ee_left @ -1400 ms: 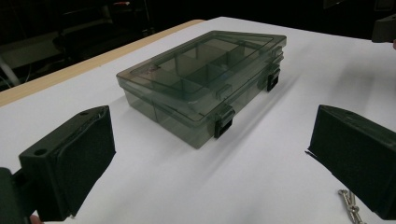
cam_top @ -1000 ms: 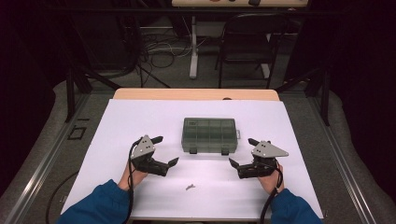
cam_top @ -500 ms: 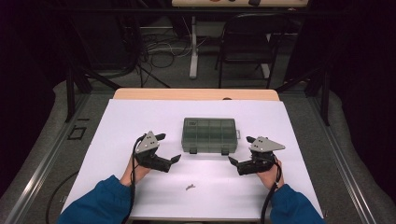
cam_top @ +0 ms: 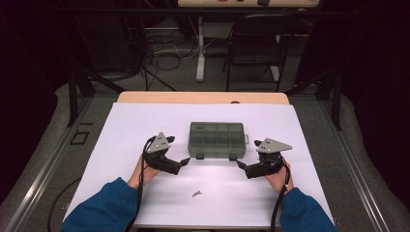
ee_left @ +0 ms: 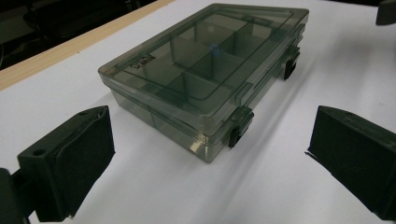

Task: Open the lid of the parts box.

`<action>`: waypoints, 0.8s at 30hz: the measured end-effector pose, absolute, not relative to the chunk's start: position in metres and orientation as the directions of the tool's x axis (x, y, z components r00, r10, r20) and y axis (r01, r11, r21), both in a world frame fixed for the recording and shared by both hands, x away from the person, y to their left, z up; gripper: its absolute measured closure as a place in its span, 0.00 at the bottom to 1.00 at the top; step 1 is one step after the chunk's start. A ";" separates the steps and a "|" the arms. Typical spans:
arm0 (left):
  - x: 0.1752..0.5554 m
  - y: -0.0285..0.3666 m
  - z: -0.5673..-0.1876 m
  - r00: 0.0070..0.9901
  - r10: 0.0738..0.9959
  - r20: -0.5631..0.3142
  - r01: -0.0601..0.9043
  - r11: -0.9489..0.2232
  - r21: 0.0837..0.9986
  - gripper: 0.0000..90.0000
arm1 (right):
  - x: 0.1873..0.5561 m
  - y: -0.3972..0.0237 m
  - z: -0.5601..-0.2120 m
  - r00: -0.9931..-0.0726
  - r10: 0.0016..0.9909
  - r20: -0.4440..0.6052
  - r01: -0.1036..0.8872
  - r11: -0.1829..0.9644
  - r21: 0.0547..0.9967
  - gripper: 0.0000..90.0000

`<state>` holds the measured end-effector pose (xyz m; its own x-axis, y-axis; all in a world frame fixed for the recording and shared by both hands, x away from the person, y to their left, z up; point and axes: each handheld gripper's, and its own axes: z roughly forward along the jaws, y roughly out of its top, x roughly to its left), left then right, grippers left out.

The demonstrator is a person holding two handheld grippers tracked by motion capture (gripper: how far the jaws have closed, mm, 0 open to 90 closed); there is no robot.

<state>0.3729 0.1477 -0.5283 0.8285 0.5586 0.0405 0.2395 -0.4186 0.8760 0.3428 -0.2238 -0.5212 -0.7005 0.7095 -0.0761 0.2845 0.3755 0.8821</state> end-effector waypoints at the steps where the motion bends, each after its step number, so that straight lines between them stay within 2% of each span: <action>1: 0.374 0.147 -0.529 0.831 0.555 0.045 0.239 -0.429 0.871 0.00 | 0.343 -0.224 -0.521 -0.698 0.711 -0.079 0.284 0.377 0.882 0.00; 24: 0.397 0.124 -0.548 0.811 0.574 0.114 0.260 -0.528 0.808 0.01 | 0.348 -0.226 -0.522 -0.694 0.715 -0.081 0.296 0.386 0.874 0.02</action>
<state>0.3969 0.1244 -0.5481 0.8110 0.5739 0.1138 0.2603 -0.5282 0.8083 0.3478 -0.2260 -0.5215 -0.6942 0.7152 -0.0811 0.2959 0.3863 0.8736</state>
